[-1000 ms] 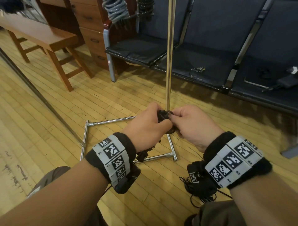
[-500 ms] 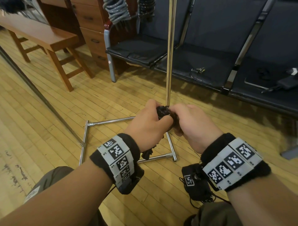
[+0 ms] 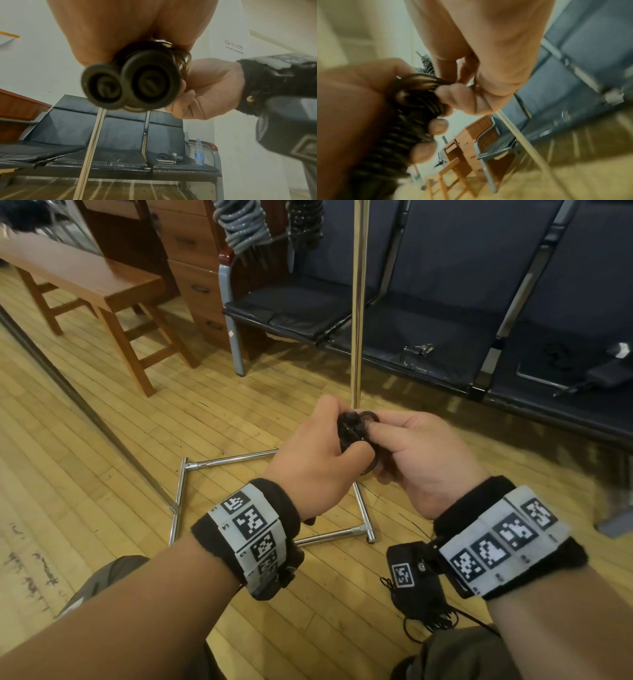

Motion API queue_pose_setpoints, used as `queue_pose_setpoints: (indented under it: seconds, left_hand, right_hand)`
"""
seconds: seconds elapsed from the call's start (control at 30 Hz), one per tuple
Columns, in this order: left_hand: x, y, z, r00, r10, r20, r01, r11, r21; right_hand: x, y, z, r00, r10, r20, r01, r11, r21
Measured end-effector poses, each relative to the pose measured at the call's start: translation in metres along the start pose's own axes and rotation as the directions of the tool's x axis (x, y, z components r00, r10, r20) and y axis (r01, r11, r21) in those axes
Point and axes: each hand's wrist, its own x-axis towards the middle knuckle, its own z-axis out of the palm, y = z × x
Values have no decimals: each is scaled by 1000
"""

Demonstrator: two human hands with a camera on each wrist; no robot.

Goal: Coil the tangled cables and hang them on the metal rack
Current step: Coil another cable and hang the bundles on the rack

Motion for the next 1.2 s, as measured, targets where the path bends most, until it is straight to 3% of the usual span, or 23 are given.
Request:
queue_pose_setpoints:
  seconds: [0.07,0.1,0.27,0.43,0.53,0.73,0.93,1.07,1.2]
  left_hand:
    - [0,-1,1,1000,-5,-4,5,1000,14]
    - [-1,-1,1,1000,-4,-3,4,1000,19]
    - [1,-2,0,1000,-4,11,3,999,46]
    - [2,-3,1,999,-47,20,48,998,-39]
    - [3,-4,1,992,-128,-19,123,979,-161]
    - [4,1,2,986,-136,-101,116,976,-184]
    - [7,5,11,979,-177,-104,147,958,-245]
    - [10,3,11,974,-194,-122,161,958,-236]
    - [8,1,13,978,-156,-139,138,982,-130]
  right_hand:
    - [-1,1,0,998,-56,6,57,984,-169]
    - [0,1,0,999,-41,15,43,984,-175]
    - [4,1,-2,992,125,-5,-124,990,63]
    - [4,1,-2,994,108,-9,-107,991,78]
    - [3,1,-1,997,62,38,-68,979,193]
    - [2,-1,3,1000,14,-18,-2,853,522]
    - [2,0,3,999,43,9,-40,794,606]
    - [3,1,4,999,35,4,-31,818,574]
    - [7,5,7,993,8,-114,24,961,276]
